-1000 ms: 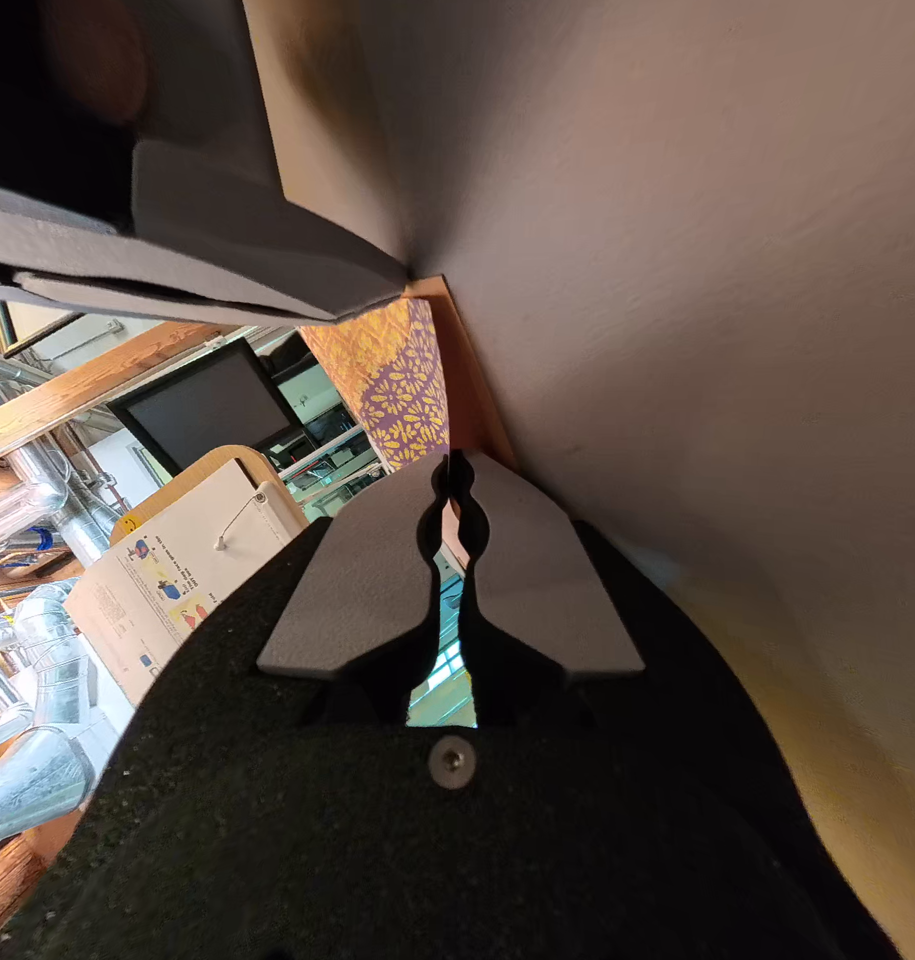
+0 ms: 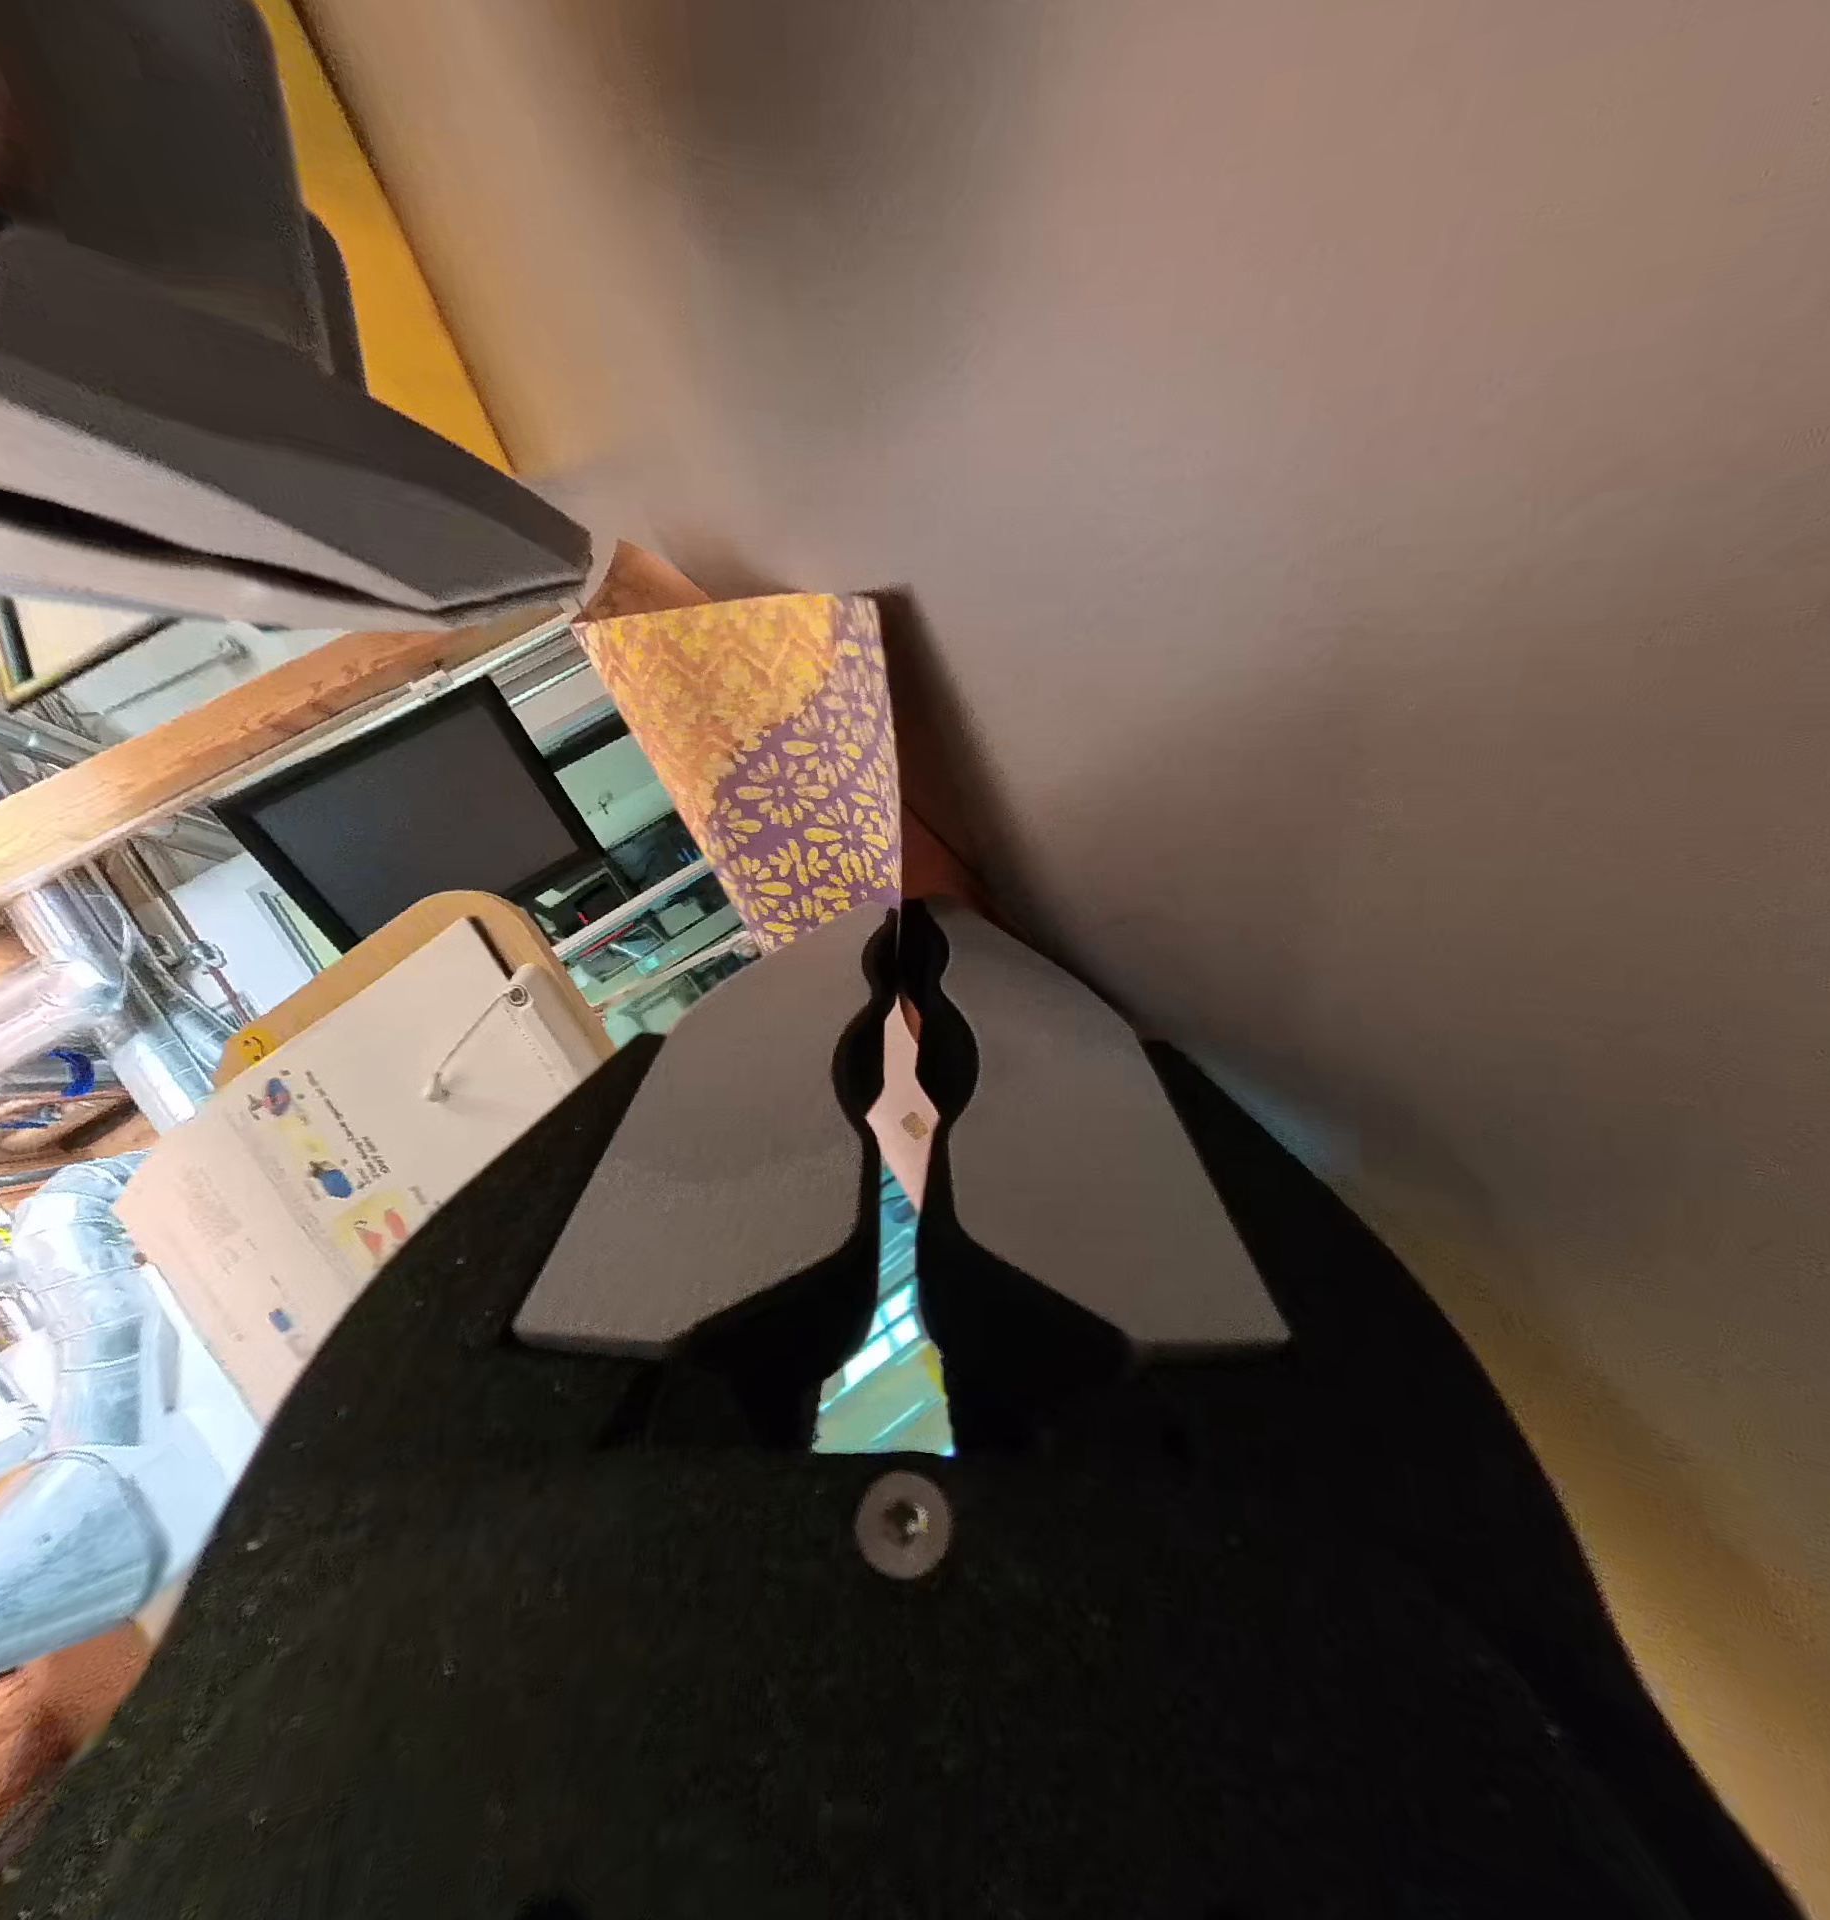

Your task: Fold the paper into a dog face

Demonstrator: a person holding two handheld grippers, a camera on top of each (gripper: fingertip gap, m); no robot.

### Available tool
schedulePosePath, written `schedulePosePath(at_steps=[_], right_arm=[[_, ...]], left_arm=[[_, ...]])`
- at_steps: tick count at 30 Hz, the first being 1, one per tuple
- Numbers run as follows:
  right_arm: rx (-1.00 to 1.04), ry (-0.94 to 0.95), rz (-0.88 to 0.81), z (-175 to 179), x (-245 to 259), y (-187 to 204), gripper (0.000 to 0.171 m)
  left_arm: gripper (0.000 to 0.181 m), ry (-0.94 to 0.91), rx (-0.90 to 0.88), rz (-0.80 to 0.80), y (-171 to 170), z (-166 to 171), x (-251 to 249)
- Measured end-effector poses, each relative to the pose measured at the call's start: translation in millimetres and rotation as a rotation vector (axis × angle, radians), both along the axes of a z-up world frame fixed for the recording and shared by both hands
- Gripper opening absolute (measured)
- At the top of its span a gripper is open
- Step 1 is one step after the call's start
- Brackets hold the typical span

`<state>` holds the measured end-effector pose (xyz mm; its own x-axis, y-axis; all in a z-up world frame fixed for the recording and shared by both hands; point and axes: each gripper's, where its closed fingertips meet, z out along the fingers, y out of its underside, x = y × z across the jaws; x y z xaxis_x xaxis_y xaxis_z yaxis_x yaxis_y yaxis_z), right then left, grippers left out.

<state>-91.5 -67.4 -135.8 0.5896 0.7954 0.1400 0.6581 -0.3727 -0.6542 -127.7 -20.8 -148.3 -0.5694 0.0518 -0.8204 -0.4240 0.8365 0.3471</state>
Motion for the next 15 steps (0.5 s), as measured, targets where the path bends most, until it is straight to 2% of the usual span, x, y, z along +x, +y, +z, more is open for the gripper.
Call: schedulePosePath(at_steps=[5,7,9,15], right_arm=[[0.03,0.067,-0.059,12,12,10,0.002],[0.038,0.102,-0.081,18,15,14,0.009],[0.053,0.154,-0.089,27,16,16,0.01],[0.099,0.347,-0.04,66,10,9,0.009]], left_arm=[[0.0,-0.04,-0.124,0.061,5,-2,0],[0.0,-0.078,-0.165,0.101,10,5,1],[0.0,-0.136,-0.207,0.147,15,24,1],[0.0,-0.343,-0.497,0.284,10,102,-8]])
